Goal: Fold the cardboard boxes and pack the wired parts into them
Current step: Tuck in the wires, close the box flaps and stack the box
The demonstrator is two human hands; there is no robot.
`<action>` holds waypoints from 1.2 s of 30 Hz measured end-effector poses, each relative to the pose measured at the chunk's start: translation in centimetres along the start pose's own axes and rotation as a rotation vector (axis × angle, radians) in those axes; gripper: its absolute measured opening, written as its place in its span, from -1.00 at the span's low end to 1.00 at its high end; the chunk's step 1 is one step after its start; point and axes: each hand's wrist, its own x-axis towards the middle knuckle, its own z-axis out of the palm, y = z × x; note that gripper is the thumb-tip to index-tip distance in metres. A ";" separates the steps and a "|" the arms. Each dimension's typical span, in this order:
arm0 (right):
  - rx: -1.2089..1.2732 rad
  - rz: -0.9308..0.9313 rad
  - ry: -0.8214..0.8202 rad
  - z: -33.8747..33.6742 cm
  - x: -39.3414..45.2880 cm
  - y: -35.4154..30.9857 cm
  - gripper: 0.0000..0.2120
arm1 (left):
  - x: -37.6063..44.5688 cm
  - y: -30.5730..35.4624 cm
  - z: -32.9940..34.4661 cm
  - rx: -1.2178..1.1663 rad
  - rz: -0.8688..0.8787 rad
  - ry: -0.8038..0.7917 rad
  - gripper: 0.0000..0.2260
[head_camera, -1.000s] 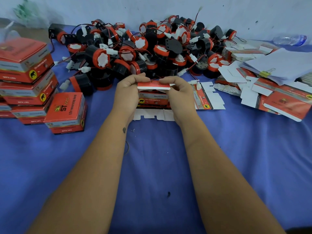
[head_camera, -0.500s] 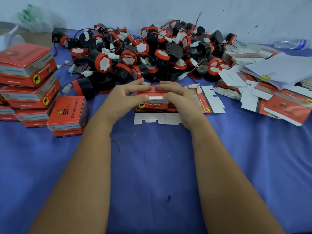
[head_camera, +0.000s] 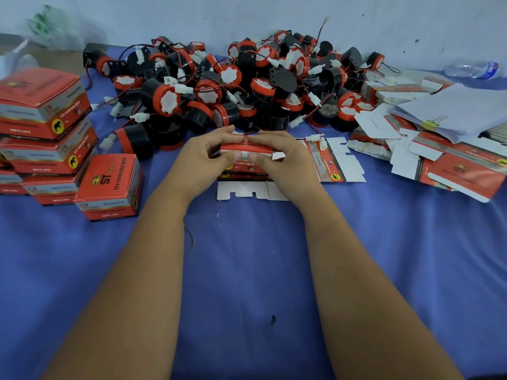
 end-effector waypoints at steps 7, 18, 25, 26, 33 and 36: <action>-0.073 -0.071 0.060 0.5 0.3 0.0 -0.77 | -0.2 0.5 0.4 0.081 0.036 0.078 -0.76; -0.009 0.022 0.037 0.1 0.0 -0.7 -0.82 | -0.1 0.7 0.5 -0.129 0.018 0.076 -0.77; 0.232 0.178 -0.039 -0.4 -0.1 -1.1 -0.81 | -0.1 0.7 0.5 -0.266 -0.081 0.097 -0.81; 0.239 0.184 -0.047 -0.4 -0.2 -1.1 -0.81 | -0.1 0.7 0.4 -0.260 -0.080 0.086 -0.81; 0.267 0.192 -0.108 -1.3 -0.4 -1.0 -0.72 | 0.0 0.5 0.1 -0.260 -0.081 0.019 -0.67; 0.304 0.212 -0.090 -1.6 -0.5 -0.9 -0.72 | 0.1 0.5 0.1 -0.312 -0.109 0.030 -0.67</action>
